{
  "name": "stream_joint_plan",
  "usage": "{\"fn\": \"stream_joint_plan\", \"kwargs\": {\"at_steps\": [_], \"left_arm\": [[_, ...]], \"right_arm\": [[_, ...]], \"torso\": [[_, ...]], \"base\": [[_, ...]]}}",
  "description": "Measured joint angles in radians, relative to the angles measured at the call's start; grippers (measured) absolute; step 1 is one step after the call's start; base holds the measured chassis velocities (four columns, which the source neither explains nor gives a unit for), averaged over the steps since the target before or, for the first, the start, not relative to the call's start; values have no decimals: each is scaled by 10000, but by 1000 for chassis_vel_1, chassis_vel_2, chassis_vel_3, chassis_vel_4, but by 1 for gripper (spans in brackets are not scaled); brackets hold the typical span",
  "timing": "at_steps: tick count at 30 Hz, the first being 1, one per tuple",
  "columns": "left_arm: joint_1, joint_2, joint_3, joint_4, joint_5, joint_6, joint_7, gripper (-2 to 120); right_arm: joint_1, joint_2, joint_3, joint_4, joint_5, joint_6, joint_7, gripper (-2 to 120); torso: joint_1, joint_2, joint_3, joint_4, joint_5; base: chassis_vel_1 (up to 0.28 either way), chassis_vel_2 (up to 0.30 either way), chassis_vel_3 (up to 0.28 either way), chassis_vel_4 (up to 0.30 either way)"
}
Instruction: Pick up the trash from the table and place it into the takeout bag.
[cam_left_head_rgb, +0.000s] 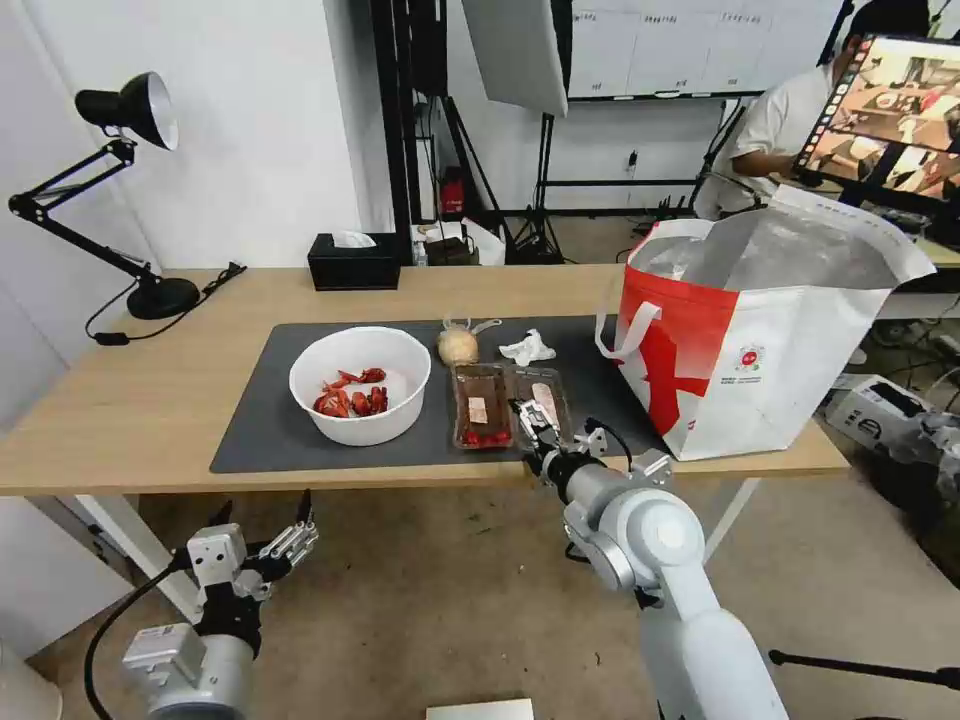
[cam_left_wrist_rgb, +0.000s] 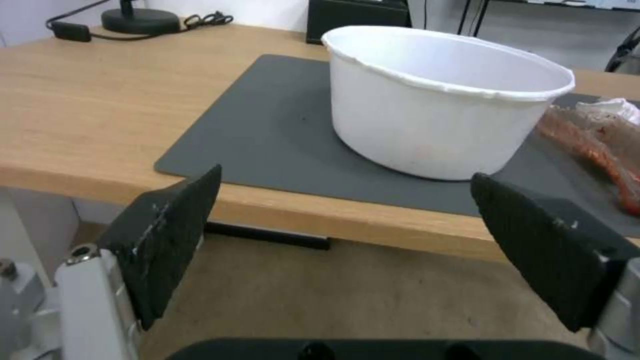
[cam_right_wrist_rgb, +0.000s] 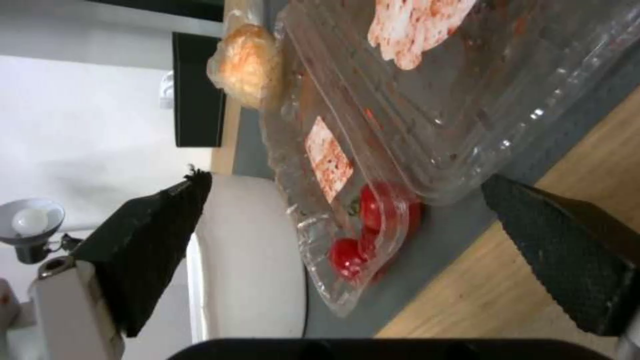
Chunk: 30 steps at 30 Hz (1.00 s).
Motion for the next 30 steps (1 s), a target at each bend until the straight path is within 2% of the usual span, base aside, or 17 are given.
{"fn": "stream_joint_plan", "kwargs": {"at_steps": [12, 30], "left_arm": [[-1, -3, 14, 27, -9, 0, -5, 100], [15, 12, -25, 13, -26, -6, -10, 100]], "right_arm": [[132, 109, 129, -79, 2, -5, -44, 100], [257, -345, 388, 438, -545, -57, -422, 100]], "torso": [[0, 0, 0, 0, 0], [0, 0, 0, 0, 0]], "base": [[0, 0, 0, 0], [0, 0, 0, 0]]}}
